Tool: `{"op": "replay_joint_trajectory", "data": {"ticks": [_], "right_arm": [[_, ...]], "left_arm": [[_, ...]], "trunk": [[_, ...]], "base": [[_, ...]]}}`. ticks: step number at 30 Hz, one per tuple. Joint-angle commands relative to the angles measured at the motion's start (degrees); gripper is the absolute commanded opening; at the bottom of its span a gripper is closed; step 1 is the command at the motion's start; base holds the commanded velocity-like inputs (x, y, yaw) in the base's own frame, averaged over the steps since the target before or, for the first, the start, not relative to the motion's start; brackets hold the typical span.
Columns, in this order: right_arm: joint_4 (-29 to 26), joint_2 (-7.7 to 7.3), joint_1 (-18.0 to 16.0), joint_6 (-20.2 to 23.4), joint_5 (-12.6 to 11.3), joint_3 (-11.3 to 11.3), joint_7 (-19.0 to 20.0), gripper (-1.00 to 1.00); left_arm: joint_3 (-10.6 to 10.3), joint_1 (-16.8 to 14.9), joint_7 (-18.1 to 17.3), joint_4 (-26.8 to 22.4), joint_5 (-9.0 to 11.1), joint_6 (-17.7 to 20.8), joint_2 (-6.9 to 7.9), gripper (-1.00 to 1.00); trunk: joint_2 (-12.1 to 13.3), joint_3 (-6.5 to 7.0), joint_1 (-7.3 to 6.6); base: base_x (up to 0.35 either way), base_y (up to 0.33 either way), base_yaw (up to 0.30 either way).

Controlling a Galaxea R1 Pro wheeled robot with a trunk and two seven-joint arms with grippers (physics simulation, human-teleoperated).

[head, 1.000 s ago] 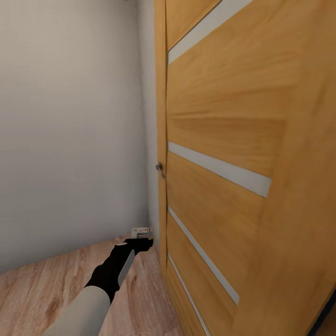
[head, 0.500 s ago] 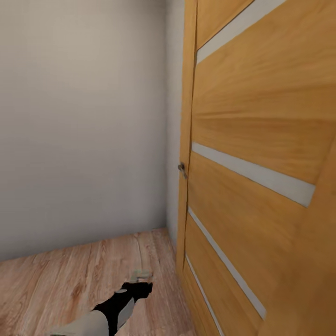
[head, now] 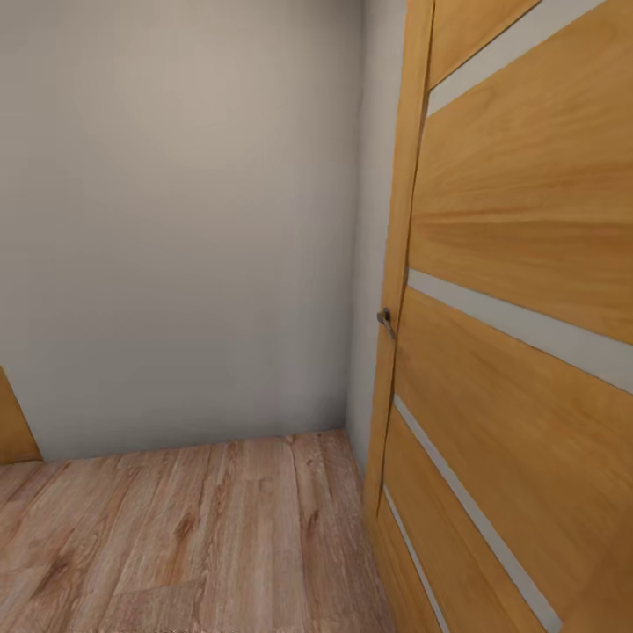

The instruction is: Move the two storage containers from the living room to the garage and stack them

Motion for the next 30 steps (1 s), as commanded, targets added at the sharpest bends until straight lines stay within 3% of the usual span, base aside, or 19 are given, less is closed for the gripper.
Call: {"op": "replay_joint_trajectory", "data": {"ticks": [1, 8, 19, 23, 27, 30], "right_arm": [[0.05, 0.00, -0.01, -0.20, 0.13, -0.06, 0.00, 1.00], [0.05, 0.00, -0.01, -0.20, 0.13, -0.04, 0.00, 1.00], [0.05, -0.09, -0.01, -0.12, -0.04, -0.12, -0.09, 1.00], [0.05, -0.08, -0.01, -0.11, -0.04, -0.13, -0.09, 1.00], [0.05, -0.09, -0.04, -0.11, 0.09, -0.10, -0.03, 1.00], [0.05, -0.09, -0.03, -0.11, 0.12, -0.09, -0.01, 1.00]], "left_arm": [[-0.13, 0.50, 0.69, 0.25, 0.07, -1.55, 0.12, 1.00], [-0.15, 6.52, 3.59, 0.35, -0.10, -15.76, 0.83, 1.00], [-0.19, 12.27, 3.55, 0.32, -0.30, -26.53, 0.91, 1.00], [-0.23, 12.59, 3.17, 0.22, -0.27, -25.58, 0.77, 1.00], [-0.43, 12.67, 2.86, 0.07, 0.13, -16.37, 0.39, 1.00], [-0.53, 12.68, 2.79, -0.11, 0.22, -13.32, 0.27, 1.00]], "trunk": [[-0.03, -0.04, 0.00], [-0.03, -0.04, 0.00], [-0.03, -0.04, 0.00], [-0.03, -0.04, 0.00], [-0.03, -0.04, 0.00], [-0.03, -0.04, 0.00]], "base": [[0.000, 0.000, 0.289], [0.000, 0.000, 0.289], [0.000, 0.000, 0.289], [0.000, 0.000, 0.289], [0.000, 0.000, 0.159], [0.000, 0.000, 0.033]]}}
